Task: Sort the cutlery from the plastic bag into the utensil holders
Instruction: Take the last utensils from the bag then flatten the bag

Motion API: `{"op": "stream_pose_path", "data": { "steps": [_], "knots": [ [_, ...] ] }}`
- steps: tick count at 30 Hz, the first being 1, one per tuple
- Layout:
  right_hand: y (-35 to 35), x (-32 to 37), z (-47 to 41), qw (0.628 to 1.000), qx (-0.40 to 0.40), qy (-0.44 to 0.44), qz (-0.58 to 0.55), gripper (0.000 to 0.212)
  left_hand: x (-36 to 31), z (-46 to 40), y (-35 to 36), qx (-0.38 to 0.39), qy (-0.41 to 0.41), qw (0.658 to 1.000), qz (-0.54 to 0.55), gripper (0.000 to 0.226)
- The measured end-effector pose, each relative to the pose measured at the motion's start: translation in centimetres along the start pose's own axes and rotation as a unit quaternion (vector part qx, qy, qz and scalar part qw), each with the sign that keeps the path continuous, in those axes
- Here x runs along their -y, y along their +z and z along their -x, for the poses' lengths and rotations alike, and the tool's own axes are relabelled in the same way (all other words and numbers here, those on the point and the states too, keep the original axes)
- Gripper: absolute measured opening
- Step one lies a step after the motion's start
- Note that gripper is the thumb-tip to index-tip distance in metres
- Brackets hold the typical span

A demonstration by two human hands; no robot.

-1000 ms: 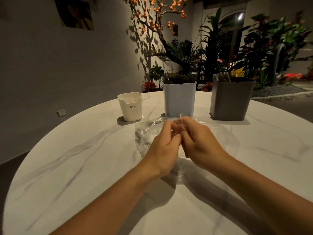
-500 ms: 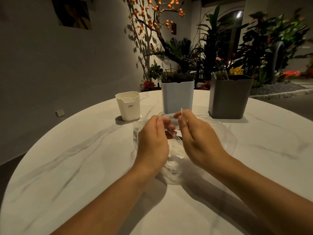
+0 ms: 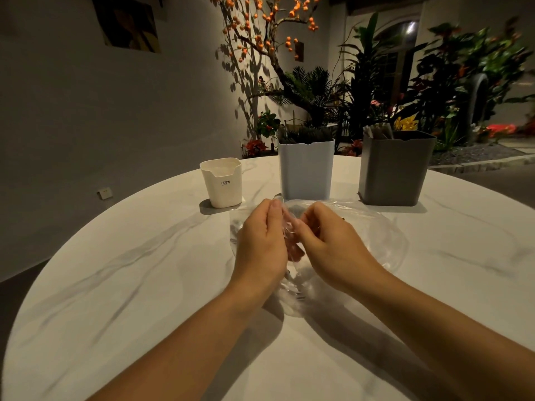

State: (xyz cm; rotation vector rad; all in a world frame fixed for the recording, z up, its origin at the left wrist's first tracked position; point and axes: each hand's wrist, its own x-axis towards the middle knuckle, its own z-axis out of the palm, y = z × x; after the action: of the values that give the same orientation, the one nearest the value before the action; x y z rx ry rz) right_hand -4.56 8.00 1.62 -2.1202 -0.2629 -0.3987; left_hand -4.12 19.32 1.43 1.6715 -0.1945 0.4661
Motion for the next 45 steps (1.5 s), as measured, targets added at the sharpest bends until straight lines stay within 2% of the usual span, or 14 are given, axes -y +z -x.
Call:
{"op": "stream_pose_path", "data": {
  "steps": [3,8,11,13,16,19,21,24,26,30,34,39,43,45],
  "knots": [
    [-0.2,-0.1,-0.1,0.998,-0.027,-0.002,0.048,0.020,0.1,0.0,0.4,0.023,-0.011,0.999,0.019,0.036],
    [-0.3,0.2,0.0,0.998,-0.048,-0.018,0.026,0.022,0.4,1.1,1.5,0.058,0.012,0.998,-0.004,0.041],
    [-0.6,0.0,-0.2,0.998,-0.039,-0.036,0.019,0.020,0.1,1.1,1.2,0.060,0.006,0.997,-0.038,0.026],
    [-0.6,-0.1,-0.2,0.998,-0.042,-0.039,0.015,0.017,0.0,1.0,1.1,0.051,-0.005,0.997,-0.051,0.028],
    [-0.4,0.2,-0.2,0.997,-0.065,-0.046,0.013,0.017,-0.1,1.0,1.1,0.041,-0.029,0.999,-0.015,0.037],
    [-0.4,0.5,0.0,0.995,-0.065,-0.077,-0.002,0.016,-0.5,1.2,1.2,0.083,-0.054,0.994,0.048,0.036],
    [-0.5,0.5,0.1,0.992,-0.074,-0.106,-0.014,0.015,-0.9,1.2,1.0,0.095,-0.061,0.992,0.057,0.048],
    [-0.7,0.7,0.3,0.989,-0.062,-0.128,-0.033,0.014,-1.6,1.0,0.6,0.094,-0.126,0.986,0.063,0.070],
    [-0.7,1.0,0.3,0.989,-0.052,-0.138,-0.033,0.021,-2.1,0.8,0.6,0.093,-0.146,0.983,0.056,0.072],
    [-1.3,2.2,0.1,0.986,-0.059,-0.152,-0.031,0.030,-3.2,0.0,0.8,0.025,-0.123,0.992,0.032,0.056],
    [-2.1,3.8,-0.7,0.986,-0.057,-0.154,-0.021,0.025,-4.3,-0.4,0.5,0.022,-0.117,0.992,0.049,0.052],
    [-3.2,6.3,-2.3,0.987,0.000,-0.156,-0.027,0.016,-5.9,-1.3,-0.8,0.009,-0.089,0.995,0.046,0.039],
    [-3.3,8.2,-4.2,0.988,0.015,-0.152,-0.017,0.015,-7.4,-2.2,-2.5,0.024,-0.097,0.995,0.030,0.046],
    [-3.2,8.8,-5.2,0.988,0.006,-0.151,-0.015,0.013,-7.5,-3.0,-3.4,0.037,-0.055,0.998,0.002,0.053]
  ]
}}
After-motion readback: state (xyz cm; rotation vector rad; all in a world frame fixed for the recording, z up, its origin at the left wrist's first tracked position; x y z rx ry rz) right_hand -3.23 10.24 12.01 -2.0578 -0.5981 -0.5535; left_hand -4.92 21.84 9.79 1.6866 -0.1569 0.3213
